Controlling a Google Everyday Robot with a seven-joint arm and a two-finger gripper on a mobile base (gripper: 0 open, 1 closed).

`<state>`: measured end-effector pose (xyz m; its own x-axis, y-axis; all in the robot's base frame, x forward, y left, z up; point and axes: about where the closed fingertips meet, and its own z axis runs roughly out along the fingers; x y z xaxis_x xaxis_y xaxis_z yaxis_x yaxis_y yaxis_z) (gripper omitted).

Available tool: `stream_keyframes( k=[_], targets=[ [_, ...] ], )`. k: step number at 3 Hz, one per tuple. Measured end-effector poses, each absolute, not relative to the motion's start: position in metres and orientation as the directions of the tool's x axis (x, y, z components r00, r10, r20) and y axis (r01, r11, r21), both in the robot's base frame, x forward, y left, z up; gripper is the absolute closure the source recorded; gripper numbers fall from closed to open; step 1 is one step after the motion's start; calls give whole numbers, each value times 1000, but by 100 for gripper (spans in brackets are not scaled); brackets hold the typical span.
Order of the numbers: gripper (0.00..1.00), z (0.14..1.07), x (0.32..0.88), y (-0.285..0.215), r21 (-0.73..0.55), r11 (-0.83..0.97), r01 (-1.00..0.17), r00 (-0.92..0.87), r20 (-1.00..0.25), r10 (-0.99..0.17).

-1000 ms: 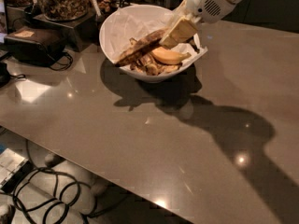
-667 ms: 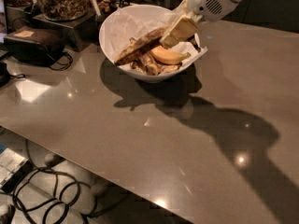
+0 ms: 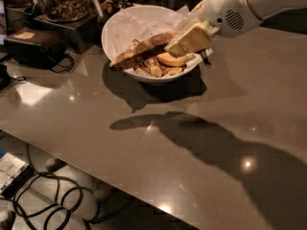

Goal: Pick banana from white bowl

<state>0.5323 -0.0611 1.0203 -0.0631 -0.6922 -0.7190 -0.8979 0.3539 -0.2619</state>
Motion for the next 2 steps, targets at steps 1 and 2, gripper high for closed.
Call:
stream_keyframes(
  k=[1,2],
  targets=[
    [100,1003,496,-60,-250,411,-877,-121,-712,-692],
    [100,1003,495,-60,-250,412,-876,-123,-711,-693]
  ],
)
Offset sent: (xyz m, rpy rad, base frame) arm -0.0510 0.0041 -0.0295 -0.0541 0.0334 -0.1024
